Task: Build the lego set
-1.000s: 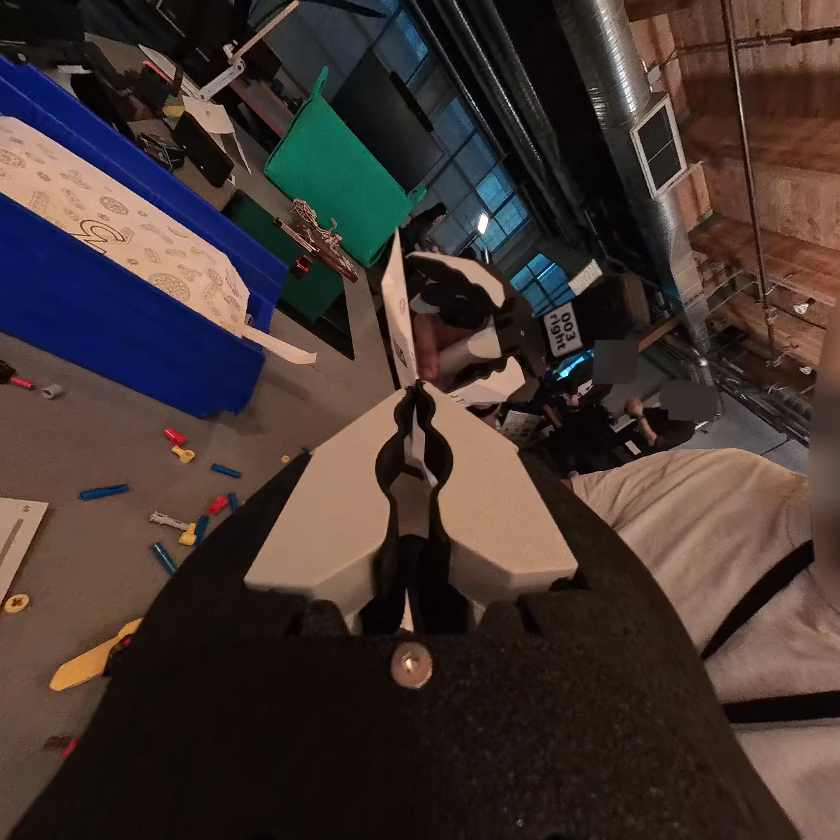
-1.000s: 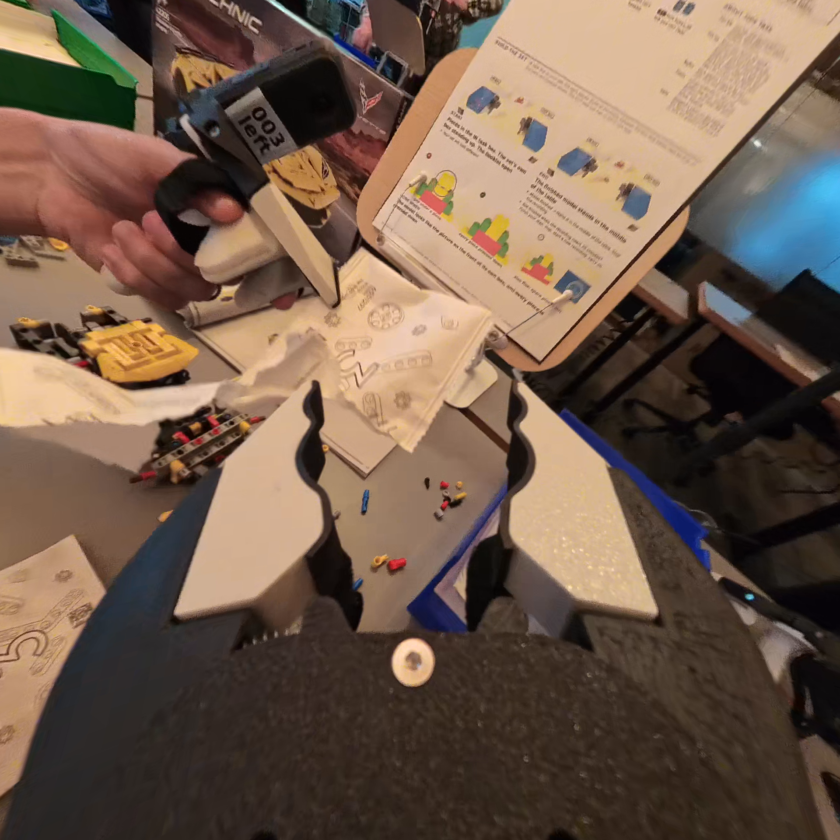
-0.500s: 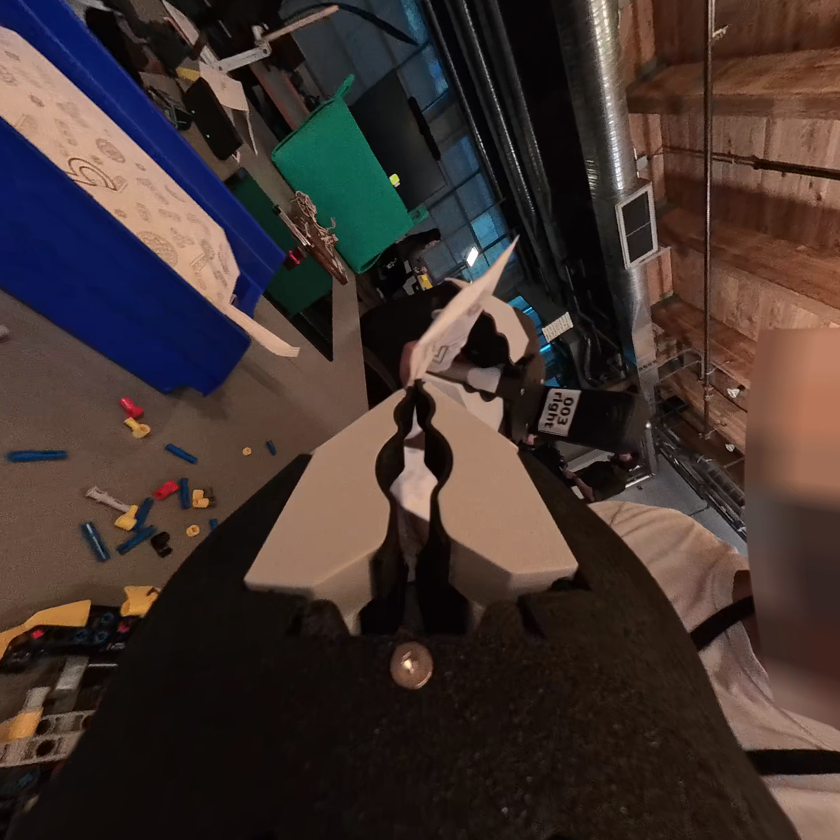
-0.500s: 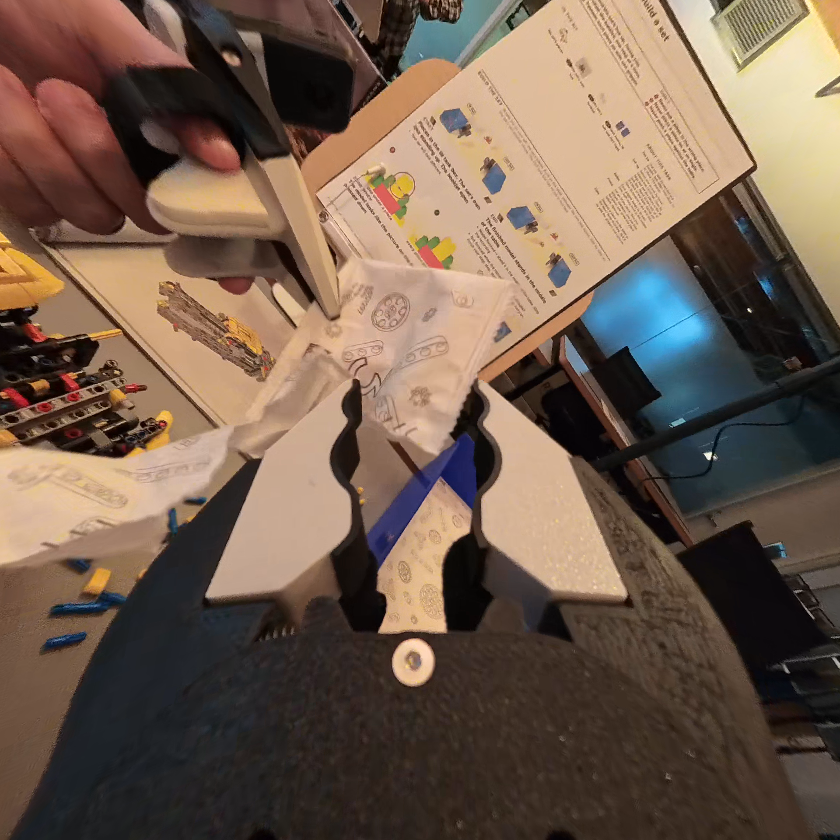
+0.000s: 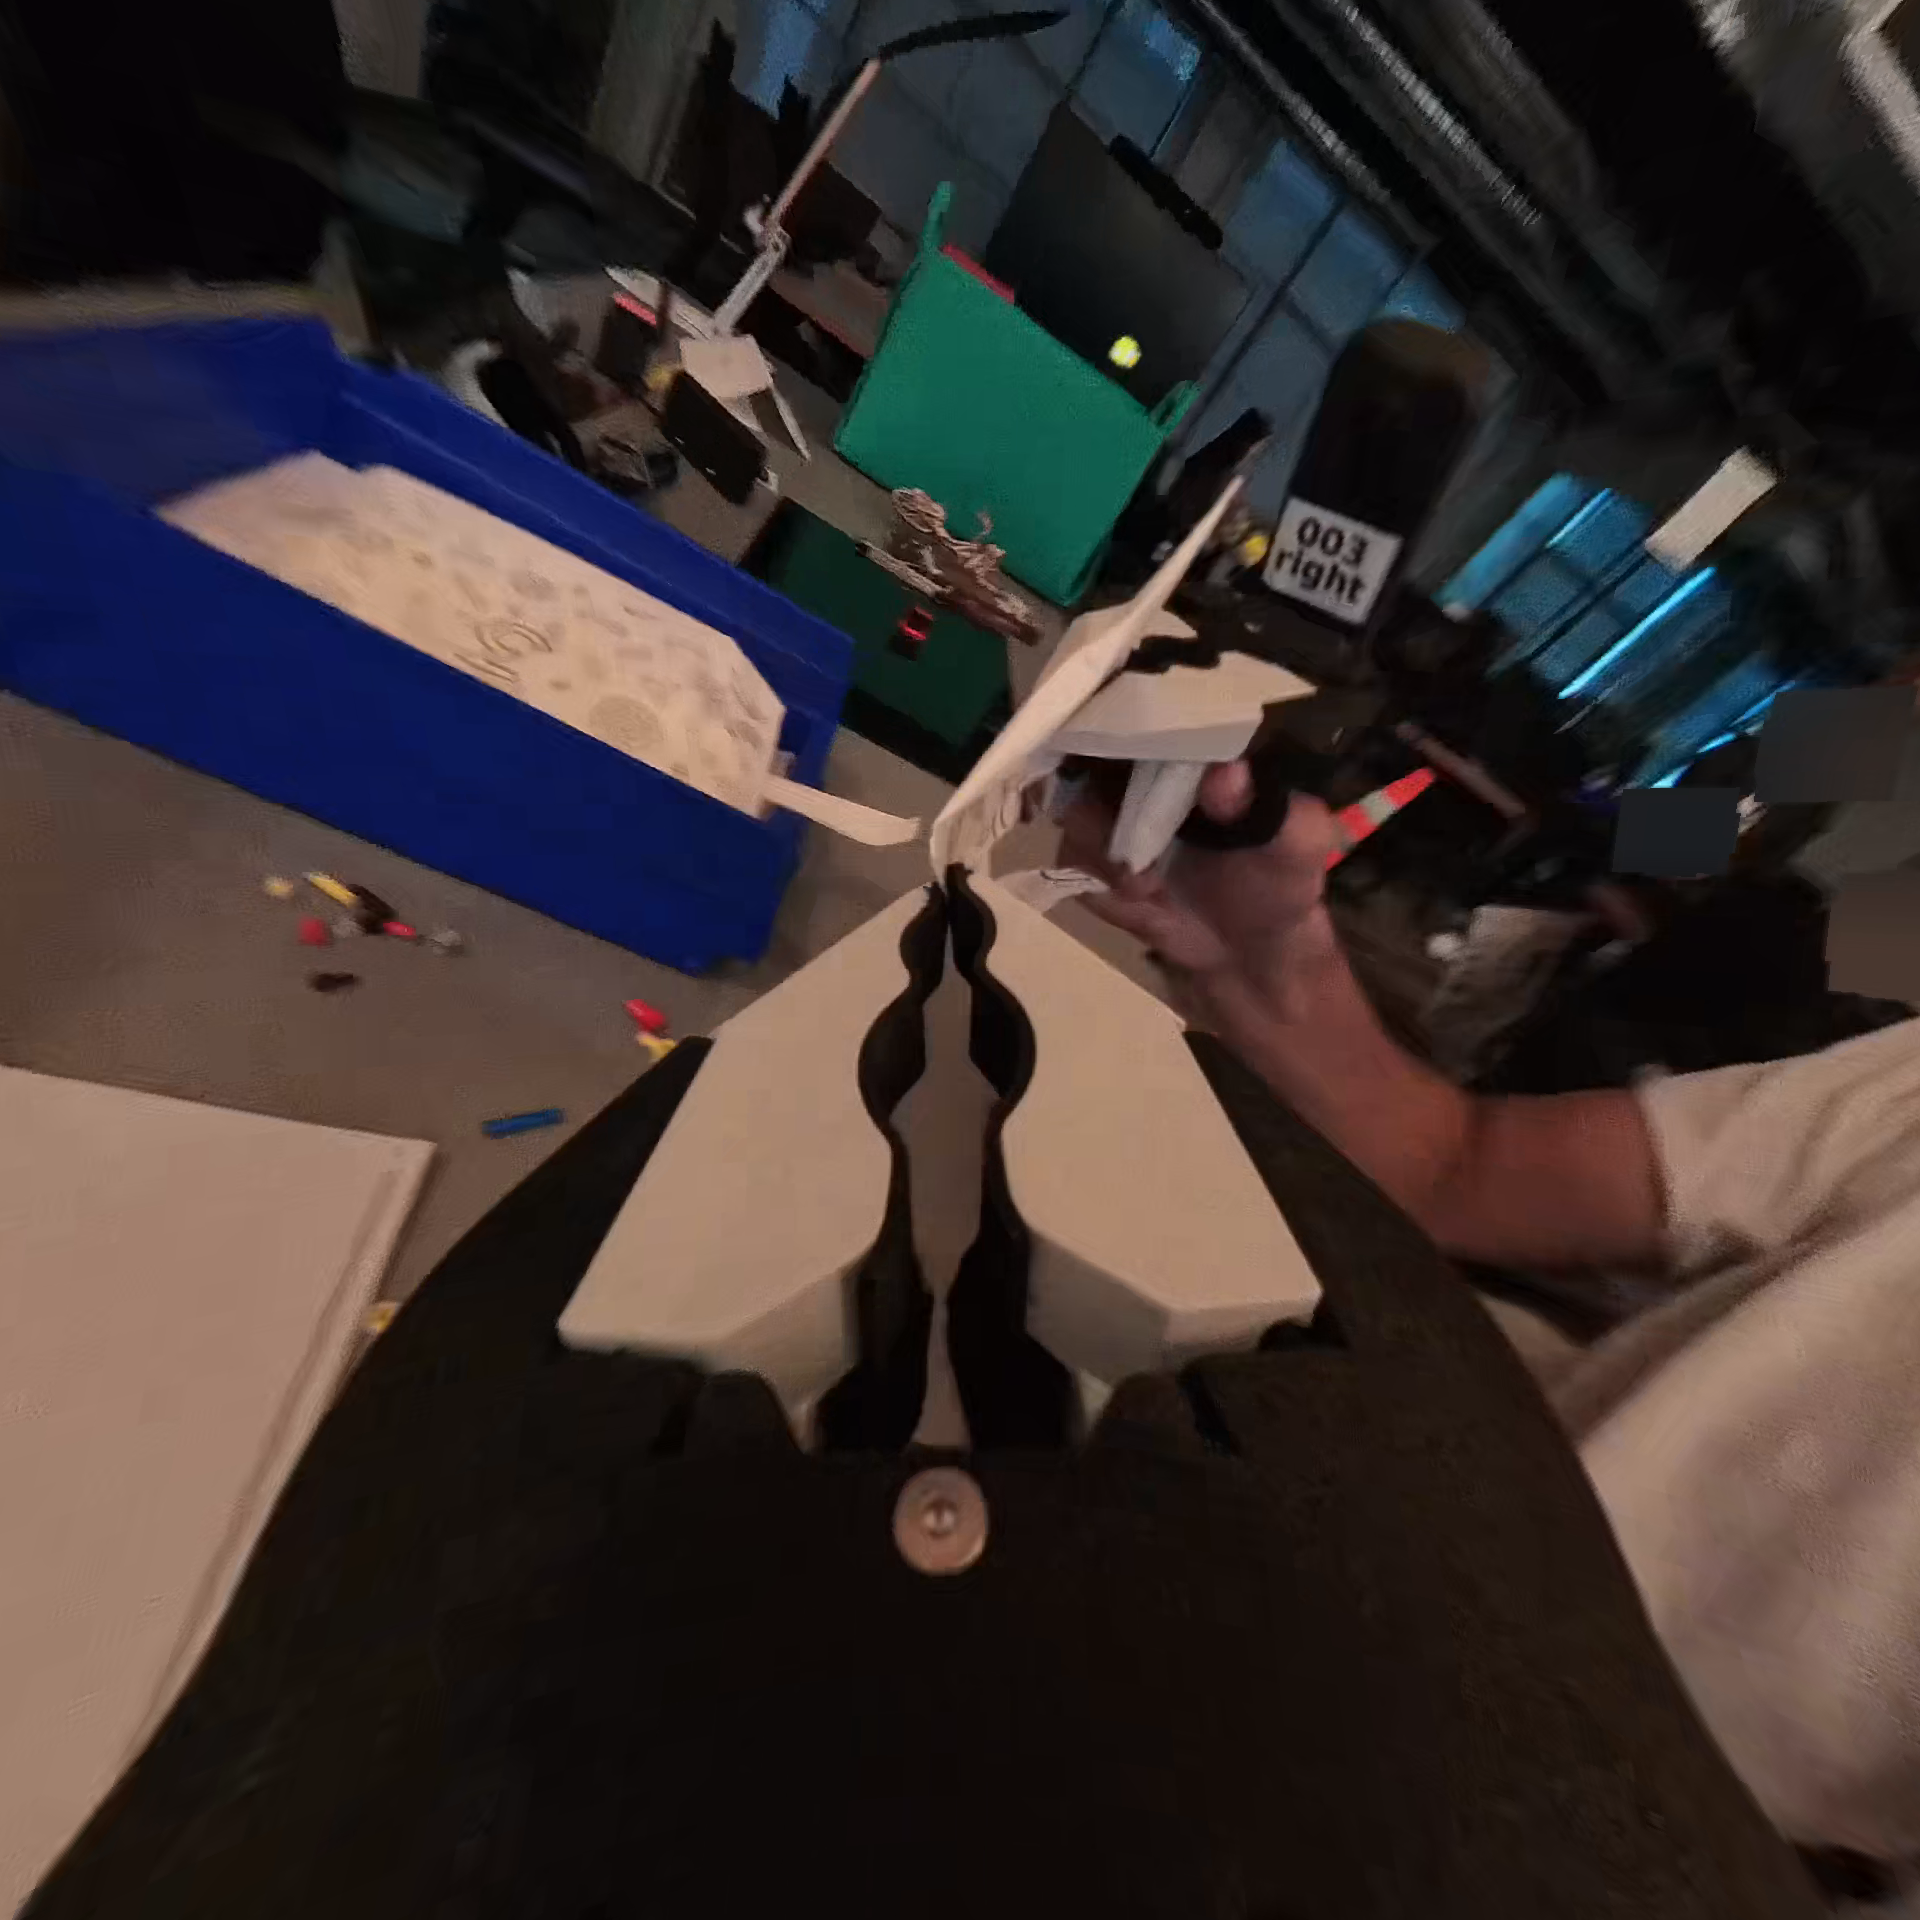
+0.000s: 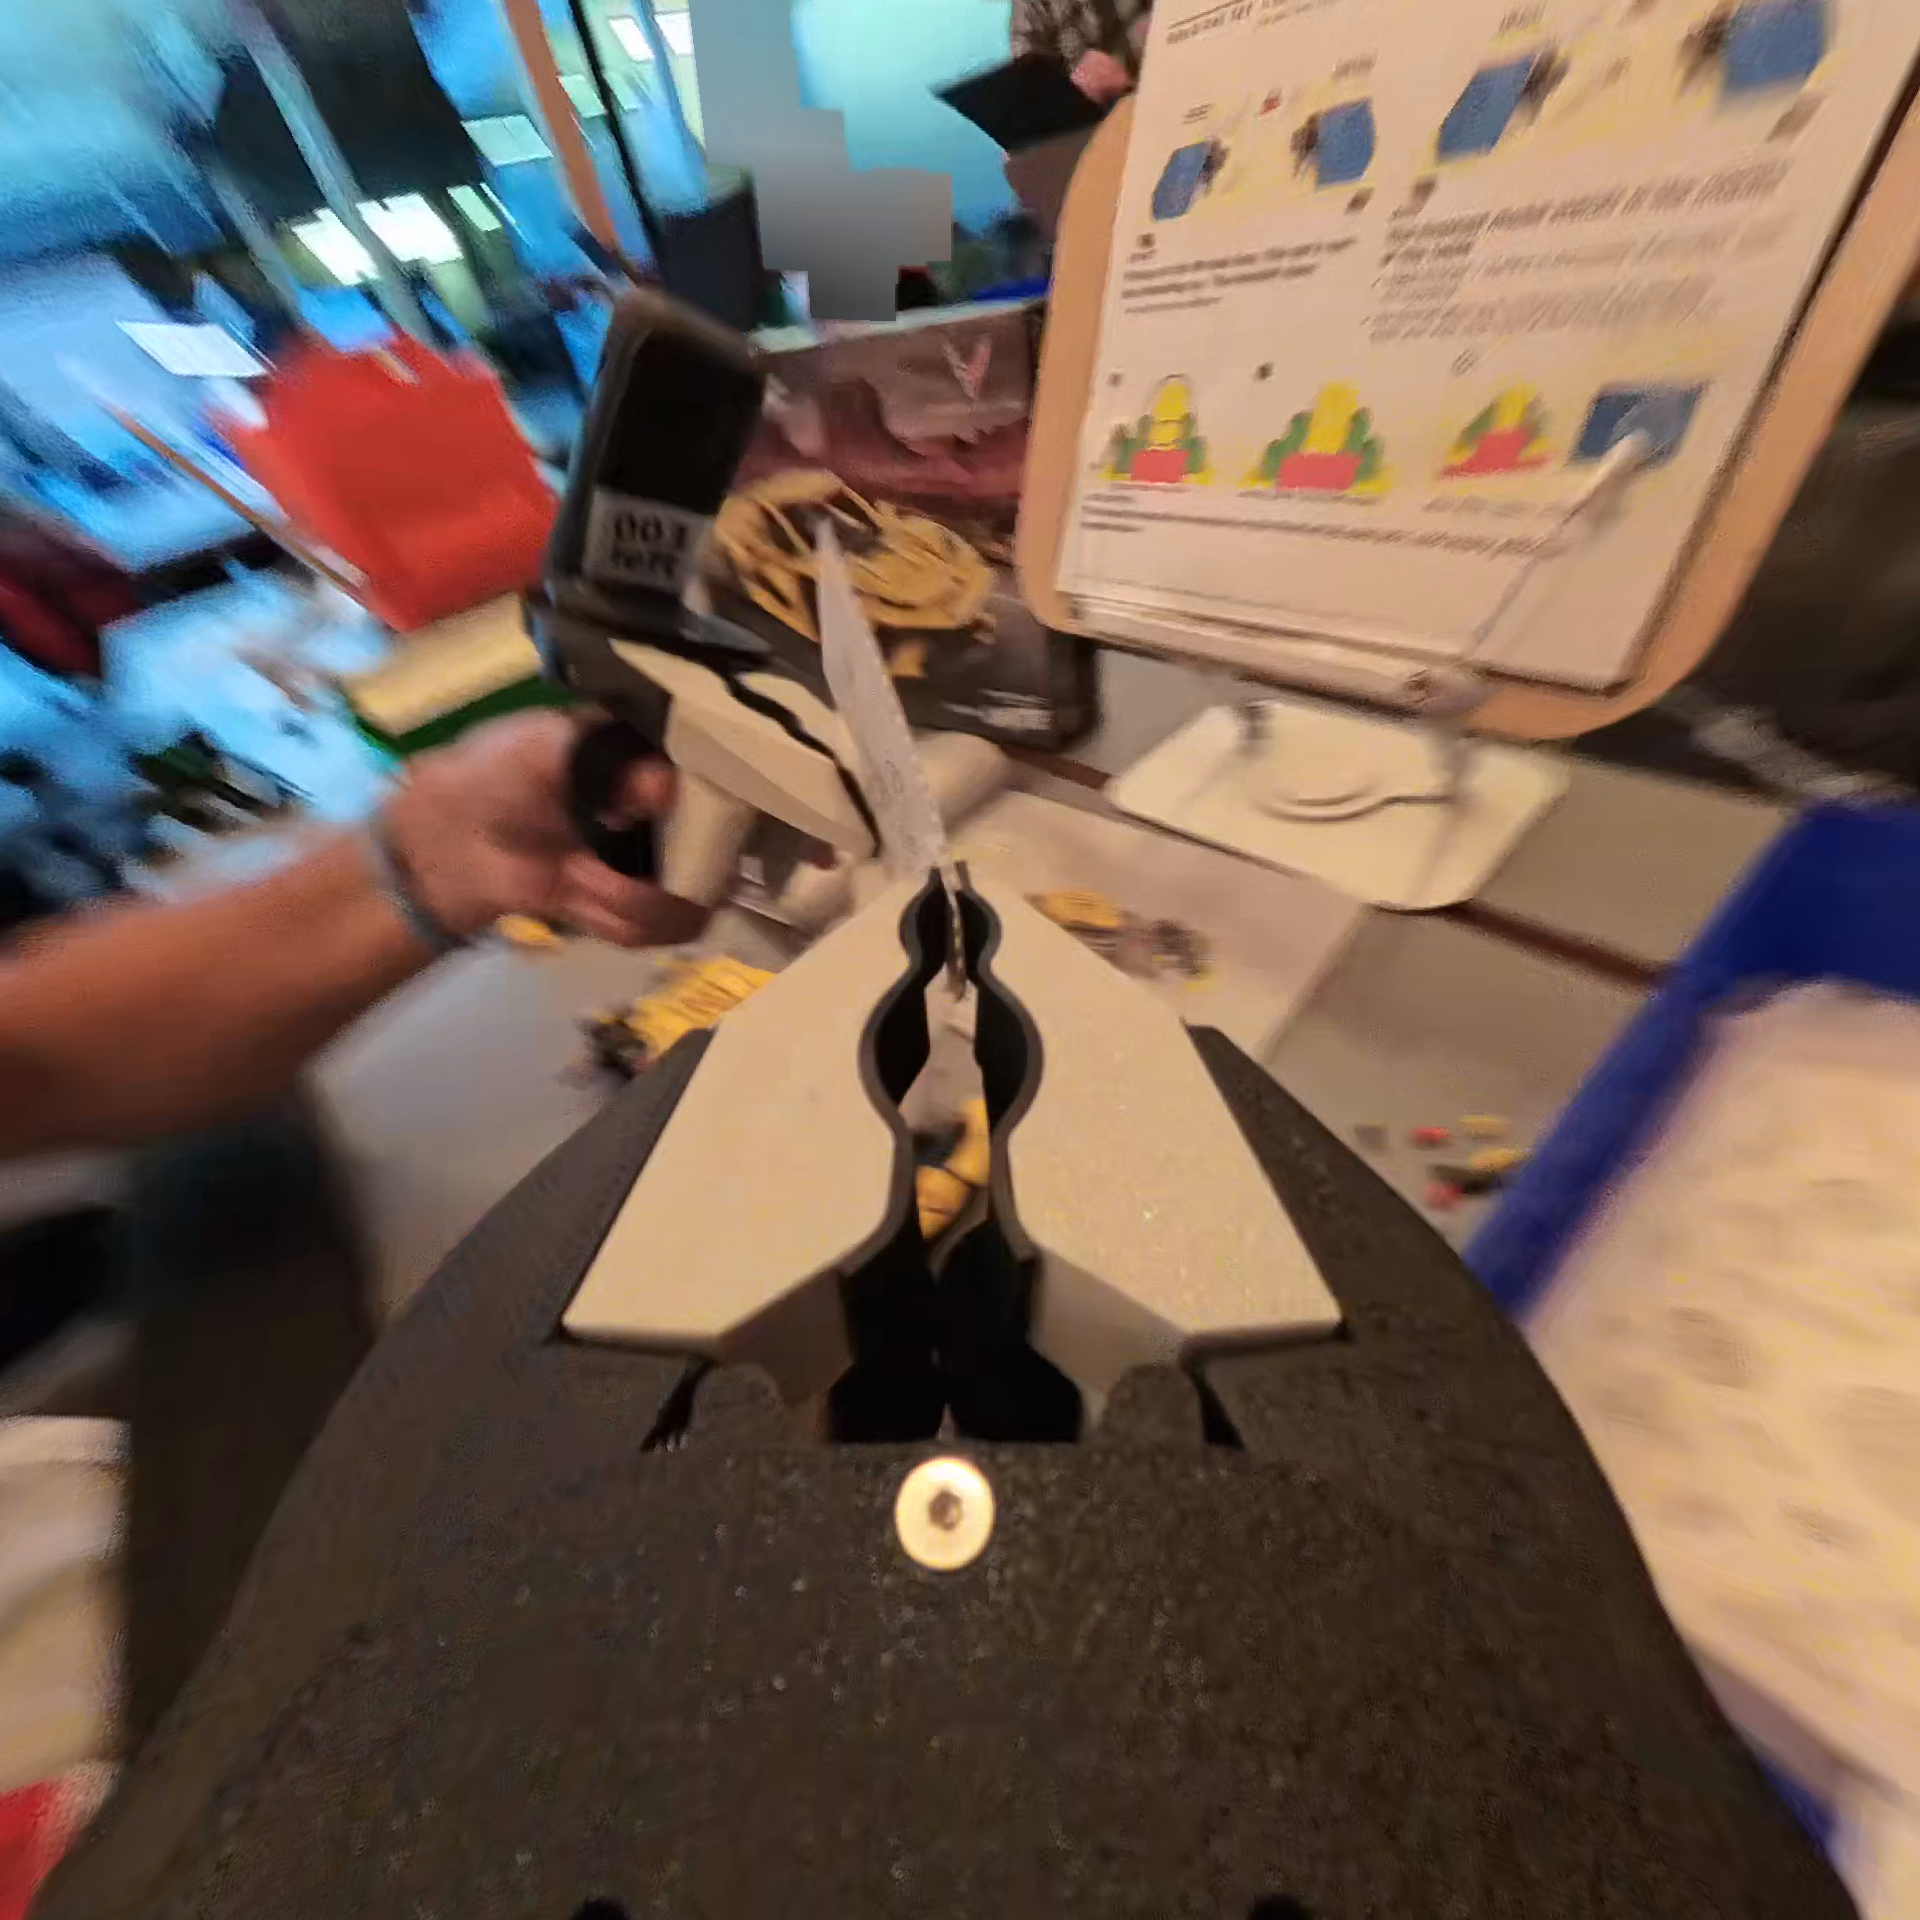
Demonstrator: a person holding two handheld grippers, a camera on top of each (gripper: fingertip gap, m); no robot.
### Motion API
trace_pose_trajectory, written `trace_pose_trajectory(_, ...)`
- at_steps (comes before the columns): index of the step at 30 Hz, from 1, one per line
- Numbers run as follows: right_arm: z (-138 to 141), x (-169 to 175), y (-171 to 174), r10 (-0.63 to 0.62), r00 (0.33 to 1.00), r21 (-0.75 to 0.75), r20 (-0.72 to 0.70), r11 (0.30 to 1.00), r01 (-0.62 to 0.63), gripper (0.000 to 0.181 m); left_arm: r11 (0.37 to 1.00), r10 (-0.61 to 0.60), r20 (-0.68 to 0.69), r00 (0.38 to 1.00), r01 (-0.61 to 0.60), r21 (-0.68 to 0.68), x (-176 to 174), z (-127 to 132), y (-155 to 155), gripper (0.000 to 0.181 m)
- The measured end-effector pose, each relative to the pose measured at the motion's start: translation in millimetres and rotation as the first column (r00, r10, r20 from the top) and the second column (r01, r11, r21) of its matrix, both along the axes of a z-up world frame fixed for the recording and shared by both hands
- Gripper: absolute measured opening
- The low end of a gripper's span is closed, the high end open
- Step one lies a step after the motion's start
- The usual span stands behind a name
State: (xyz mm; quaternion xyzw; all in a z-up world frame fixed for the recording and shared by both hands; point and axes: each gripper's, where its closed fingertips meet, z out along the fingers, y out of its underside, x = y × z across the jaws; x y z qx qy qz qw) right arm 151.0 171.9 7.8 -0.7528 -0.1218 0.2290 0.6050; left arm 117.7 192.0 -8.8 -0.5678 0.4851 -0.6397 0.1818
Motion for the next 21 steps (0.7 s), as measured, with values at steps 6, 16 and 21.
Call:
trace_pose_trajectory(6, 7.7, -6.9, -7.3, 0.174, 0.900, 0.017, -0.399, 0.983, -0.182, 0.000, 0.954, 0.017, 0.099, 0.995, -0.046, 0.297, -10.2, 21.3, -12.1, 0.000)
trace_pose_trajectory(16, 7.5, -31.1, -23.5, 0.320, 0.929, 0.039, -0.185, 0.947, -0.318, 0.000, 0.877, -0.106, -0.100, 0.989, 0.140, 0.460, -16.4, -6.3, -33.5, 0.000)
trace_pose_trajectory(21, 7.7, -21.0, -21.5, 0.292, 0.933, 0.076, -0.210, 0.956, -0.282, 0.000, 0.905, -0.164, -0.069, 0.984, 0.178, 0.385, -20.7, 1.0, -40.2, 0.000)
